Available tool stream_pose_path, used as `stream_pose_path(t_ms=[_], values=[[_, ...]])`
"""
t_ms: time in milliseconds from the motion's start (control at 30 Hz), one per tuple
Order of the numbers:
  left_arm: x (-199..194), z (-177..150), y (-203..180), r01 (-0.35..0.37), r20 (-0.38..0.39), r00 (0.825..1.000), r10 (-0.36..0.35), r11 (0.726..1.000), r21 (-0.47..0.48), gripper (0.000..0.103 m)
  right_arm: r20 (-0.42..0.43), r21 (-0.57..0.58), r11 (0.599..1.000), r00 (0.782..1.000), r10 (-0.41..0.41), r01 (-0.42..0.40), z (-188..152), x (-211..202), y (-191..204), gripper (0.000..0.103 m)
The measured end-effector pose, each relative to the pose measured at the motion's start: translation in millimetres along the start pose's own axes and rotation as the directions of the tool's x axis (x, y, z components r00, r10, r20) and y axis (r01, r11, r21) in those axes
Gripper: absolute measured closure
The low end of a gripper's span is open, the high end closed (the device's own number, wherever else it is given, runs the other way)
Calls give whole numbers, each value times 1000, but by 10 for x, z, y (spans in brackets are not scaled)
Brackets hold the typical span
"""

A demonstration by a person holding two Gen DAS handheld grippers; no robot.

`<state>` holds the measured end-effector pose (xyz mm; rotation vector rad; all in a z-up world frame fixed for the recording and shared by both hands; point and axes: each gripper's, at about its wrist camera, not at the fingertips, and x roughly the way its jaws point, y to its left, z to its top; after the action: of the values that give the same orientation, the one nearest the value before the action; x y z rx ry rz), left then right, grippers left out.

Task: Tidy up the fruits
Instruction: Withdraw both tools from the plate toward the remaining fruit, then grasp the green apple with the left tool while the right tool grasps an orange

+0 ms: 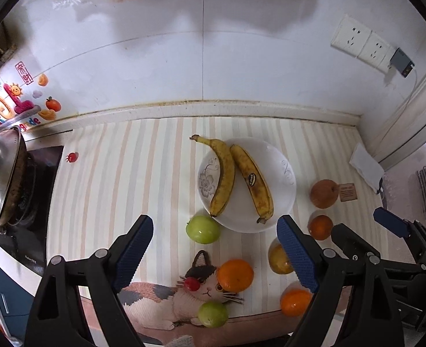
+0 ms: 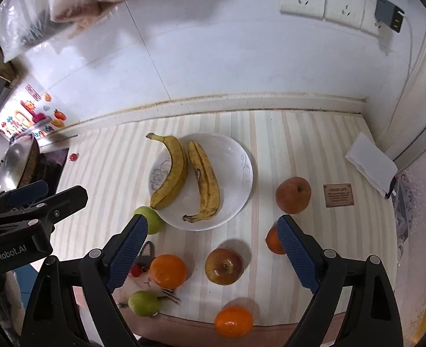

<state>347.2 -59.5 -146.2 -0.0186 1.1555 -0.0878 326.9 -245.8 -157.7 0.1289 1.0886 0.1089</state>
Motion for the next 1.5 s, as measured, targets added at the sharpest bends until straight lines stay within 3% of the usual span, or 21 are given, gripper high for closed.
stream_pose_path(t_ms=[233,433,600,800,1000,1133,1267,1333,1500], values=[[-26,-161,5,-24,-11,1000,24,1000,0,15,-37,43,999,999,31,-30,-181,-7,-111,10],[349,-562,82,-55,-145,988,56,998,13,15,-183,90,996,982,46,-30,-594,358,-325,10],[820,-1056,115,-39,-331,942,51,998,41,16,-311,149,988,947,79,-34,-992,710,-523,10],[1244,-1460,122,-10,-465,885,24,999,34,19,-429,194,981,897,106,-23,-1372,1095,-702,10],[1471,-1648,88,1,-519,855,11,1000,22,19,-490,196,980,864,115,-19,-1613,1338,-717,10],[1581,-1701,31,11,-530,848,-1,1000,16,19,-518,201,979,846,124,-21,-1692,1457,-704,10],[1699,-1707,-65,16,-544,839,5,999,35,44,-539,220,975,830,144,-26,-1747,1578,-684,11],[1771,-1725,-112,21,-556,831,9,999,47,49,-547,225,974,824,148,-25,-1768,1635,-680,16],[1780,-1753,-213,6,-541,840,39,997,80,50,-558,220,975,816,152,-32,-1791,1720,-626,35]])
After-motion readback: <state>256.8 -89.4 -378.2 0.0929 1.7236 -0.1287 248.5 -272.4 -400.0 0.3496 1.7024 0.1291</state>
